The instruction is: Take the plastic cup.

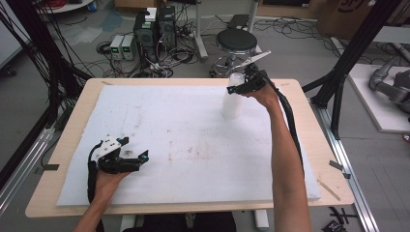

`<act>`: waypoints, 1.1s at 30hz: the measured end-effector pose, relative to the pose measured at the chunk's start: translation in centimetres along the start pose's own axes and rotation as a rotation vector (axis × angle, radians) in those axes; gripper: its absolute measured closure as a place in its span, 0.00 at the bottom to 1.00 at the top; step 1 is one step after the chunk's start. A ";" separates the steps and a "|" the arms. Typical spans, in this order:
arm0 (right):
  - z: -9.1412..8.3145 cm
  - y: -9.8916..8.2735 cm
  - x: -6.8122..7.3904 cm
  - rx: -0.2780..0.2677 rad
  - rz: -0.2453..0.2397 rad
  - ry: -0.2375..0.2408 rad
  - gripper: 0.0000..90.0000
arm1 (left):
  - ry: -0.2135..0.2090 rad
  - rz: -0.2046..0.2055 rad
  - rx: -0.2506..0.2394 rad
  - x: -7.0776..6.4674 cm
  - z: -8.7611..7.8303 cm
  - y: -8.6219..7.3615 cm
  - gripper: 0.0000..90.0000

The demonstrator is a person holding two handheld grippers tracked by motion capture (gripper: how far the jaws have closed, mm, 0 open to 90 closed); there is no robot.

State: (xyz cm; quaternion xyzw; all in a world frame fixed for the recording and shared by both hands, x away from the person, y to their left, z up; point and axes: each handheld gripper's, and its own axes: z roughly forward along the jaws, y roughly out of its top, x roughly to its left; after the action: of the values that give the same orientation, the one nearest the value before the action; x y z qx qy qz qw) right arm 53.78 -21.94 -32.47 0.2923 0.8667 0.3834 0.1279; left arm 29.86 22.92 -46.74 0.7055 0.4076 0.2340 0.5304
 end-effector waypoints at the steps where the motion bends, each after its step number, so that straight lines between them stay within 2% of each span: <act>1: -0.1 0.0 0.1 -0.003 0.001 -0.002 0.38 | 0.000 0.000 0.000 0.0 0.0 0.0 0.05; 10: -0.8 0.3 0.1 -0.027 0.003 -0.008 0.41 | 0.001 0.001 0.001 0.0 0.0 0.0 0.05; 16: -1.6 0.9 0.4 -0.058 -0.016 -0.023 0.42 | 0.002 -0.001 -0.001 -0.1 0.0 0.0 0.05; 23: -3.7 2.3 0.6 -0.116 -0.006 -0.028 0.43 | 0.001 0.005 0.002 0.0 0.1 0.0 0.05; 33: -8.2 6.4 1.3 -0.169 -0.027 -0.060 0.44 | 0.001 0.003 0.003 0.0 0.1 0.0 0.05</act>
State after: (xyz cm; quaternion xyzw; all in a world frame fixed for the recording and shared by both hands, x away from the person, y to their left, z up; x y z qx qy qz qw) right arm 51.69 -22.55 -22.17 0.2801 0.8309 0.4444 0.1832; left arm 29.90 22.85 -46.75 0.7070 0.4070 0.2346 0.5287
